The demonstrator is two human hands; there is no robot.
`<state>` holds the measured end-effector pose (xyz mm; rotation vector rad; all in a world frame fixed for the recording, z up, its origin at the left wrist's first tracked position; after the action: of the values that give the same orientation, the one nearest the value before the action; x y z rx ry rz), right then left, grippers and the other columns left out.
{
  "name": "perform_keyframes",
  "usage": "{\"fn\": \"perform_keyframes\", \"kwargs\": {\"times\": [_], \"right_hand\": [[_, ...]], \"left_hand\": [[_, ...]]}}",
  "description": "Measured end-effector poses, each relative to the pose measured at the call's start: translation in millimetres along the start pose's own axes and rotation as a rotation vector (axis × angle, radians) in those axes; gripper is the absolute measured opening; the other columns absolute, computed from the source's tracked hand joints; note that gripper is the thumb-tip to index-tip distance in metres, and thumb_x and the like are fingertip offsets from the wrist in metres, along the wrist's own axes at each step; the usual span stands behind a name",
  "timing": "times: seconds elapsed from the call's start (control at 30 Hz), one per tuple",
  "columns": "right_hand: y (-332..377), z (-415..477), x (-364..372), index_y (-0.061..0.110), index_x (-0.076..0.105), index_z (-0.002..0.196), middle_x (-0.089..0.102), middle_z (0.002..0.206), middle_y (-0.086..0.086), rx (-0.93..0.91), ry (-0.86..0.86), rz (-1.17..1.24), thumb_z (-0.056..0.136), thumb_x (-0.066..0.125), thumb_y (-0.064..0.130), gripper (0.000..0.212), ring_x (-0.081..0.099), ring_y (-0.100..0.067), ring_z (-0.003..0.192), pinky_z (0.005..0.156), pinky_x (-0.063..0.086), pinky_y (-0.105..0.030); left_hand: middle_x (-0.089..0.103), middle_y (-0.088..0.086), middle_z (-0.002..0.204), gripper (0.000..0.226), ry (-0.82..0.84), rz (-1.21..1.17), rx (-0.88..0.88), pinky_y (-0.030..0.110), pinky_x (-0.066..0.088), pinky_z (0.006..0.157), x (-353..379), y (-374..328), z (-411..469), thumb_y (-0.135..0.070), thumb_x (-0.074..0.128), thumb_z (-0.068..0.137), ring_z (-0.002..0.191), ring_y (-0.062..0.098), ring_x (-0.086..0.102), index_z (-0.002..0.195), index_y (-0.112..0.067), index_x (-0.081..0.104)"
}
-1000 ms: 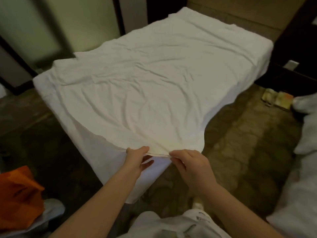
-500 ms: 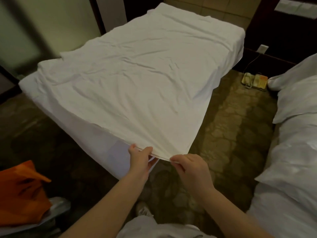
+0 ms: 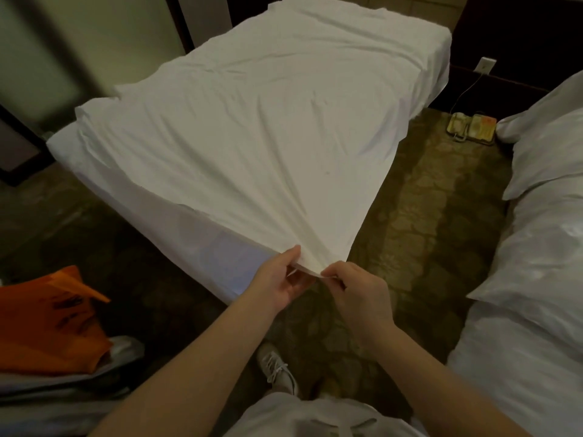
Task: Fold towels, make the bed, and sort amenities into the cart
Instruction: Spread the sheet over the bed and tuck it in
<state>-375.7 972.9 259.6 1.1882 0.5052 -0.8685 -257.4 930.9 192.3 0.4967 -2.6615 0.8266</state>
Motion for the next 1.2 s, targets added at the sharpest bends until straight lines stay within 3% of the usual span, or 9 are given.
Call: {"fn": "perform_keyframes", "kwargs": {"times": [0.1, 0.27, 0.43, 0.6, 0.77, 0.83, 0.97, 1.07, 1.2], "right_hand": [[-7, -5, 1, 0.013, 0.071, 0.082, 0.068, 0.075, 0.003, 0.073, 0.017, 0.028, 0.076, 0.077, 0.005, 0.012, 0.061, -0.008, 0.064, 0.062, 0.032, -0.003], [-27, -15, 4, 0.016, 0.065, 0.100, 0.061, 0.087, 0.010, 0.348, -0.024, 0.303, 0.086, 0.067, 0.012, 0.014, 0.056, 0.005, 0.080, 0.069, 0.043, -0.002], [-26, -16, 7, 0.025, 0.064, 0.087, 0.062, 0.079, 0.012, 0.321, -0.050, 0.338, 0.084, 0.070, 0.007, 0.019, 0.060, 0.001, 0.077, 0.070, 0.045, -0.006], [-23, -21, 11, 0.020, 0.062, 0.096, 0.059, 0.094, 0.010, 0.256, -0.082, 0.348, 0.082, 0.070, 0.004, 0.022, 0.060, -0.001, 0.088, 0.078, 0.049, -0.011], [-50, -37, 26, 0.026, 0.057, 0.100, 0.062, 0.096, 0.007, 0.671, -0.051, 0.574, 0.088, 0.065, 0.017, 0.017, 0.061, -0.006, 0.090, 0.081, 0.053, -0.026], [-50, -34, 32, 0.026, 0.060, 0.100, 0.063, 0.093, 0.009, 0.700, 0.041, 0.583, 0.091, 0.060, 0.022, 0.010, 0.059, -0.005, 0.087, 0.080, 0.051, -0.025], [-52, -26, 42, 0.021, 0.061, 0.111, 0.062, 0.095, 0.013, 0.784, 0.112, 0.565, 0.094, 0.055, 0.031, 0.020, 0.057, -0.002, 0.090, 0.080, 0.048, -0.021], [-52, -27, 58, 0.016, 0.066, 0.105, 0.068, 0.096, 0.002, 0.951, 0.154, 0.753, 0.092, 0.059, 0.034, 0.024, 0.063, -0.012, 0.093, 0.087, 0.052, -0.031], [-44, -18, 63, 0.011, 0.069, 0.085, 0.070, 0.083, -0.005, 0.990, 0.096, 0.843, 0.090, 0.063, 0.029, 0.020, 0.066, -0.020, 0.086, 0.082, 0.053, -0.034]], "left_hand": [[0.062, 0.017, 0.094, 0.016, 0.018, 0.068, 0.020, 0.029, 0.058, 0.050, 4, 2, -3, -0.003, 0.056, 0.092, 0.081, 0.026, 0.062, 0.106, 0.004, 0.057], [0.061, 0.017, 0.089, 0.002, 0.020, 0.055, 0.012, 0.029, 0.058, 0.054, -2, 2, -3, 0.001, 0.056, 0.091, 0.079, 0.026, 0.061, 0.092, 0.003, 0.055], [0.065, 0.016, 0.087, 0.011, 0.086, 0.212, -0.018, 0.029, 0.057, 0.052, 11, 22, -5, -0.007, 0.057, 0.092, 0.079, 0.024, 0.064, 0.097, 0.002, 0.059], [0.063, 0.015, 0.086, 0.010, 0.051, 0.237, 0.051, 0.022, 0.052, 0.050, 12, 24, 0, -0.003, 0.056, 0.091, 0.077, 0.021, 0.061, 0.097, 0.004, 0.059], [0.062, 0.015, 0.086, 0.001, 0.010, 0.199, 0.065, 0.022, 0.056, 0.052, 4, 24, 4, 0.003, 0.056, 0.089, 0.078, 0.023, 0.062, 0.089, 0.002, 0.056], [0.064, 0.014, 0.086, 0.004, 0.013, 0.234, 0.074, 0.022, 0.055, 0.053, 3, 25, 3, 0.001, 0.056, 0.090, 0.078, 0.022, 0.063, 0.093, 0.003, 0.057], [0.066, 0.014, 0.087, 0.007, 0.005, 0.307, 0.117, 0.022, 0.054, 0.056, 1, 24, 4, -0.005, 0.055, 0.093, 0.079, 0.021, 0.065, 0.090, 0.000, 0.059], [0.067, 0.012, 0.083, 0.011, -0.008, 0.387, 0.169, 0.022, 0.054, 0.058, 0, 21, 4, -0.008, 0.057, 0.093, 0.076, 0.019, 0.066, 0.087, -0.001, 0.063], [0.069, 0.010, 0.084, 0.016, 0.007, 0.382, 0.169, 0.020, 0.052, 0.055, 2, 21, 2, -0.011, 0.059, 0.092, 0.075, 0.017, 0.067, 0.099, 0.002, 0.065]]}}
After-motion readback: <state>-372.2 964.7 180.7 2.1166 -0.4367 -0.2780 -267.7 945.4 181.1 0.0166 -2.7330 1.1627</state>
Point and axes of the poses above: each hand's wrist, its own z-axis towards the middle knuckle, its own x-axis out of the palm, y = z × x, the point moved 8 cm from there along z, towards the middle knuckle
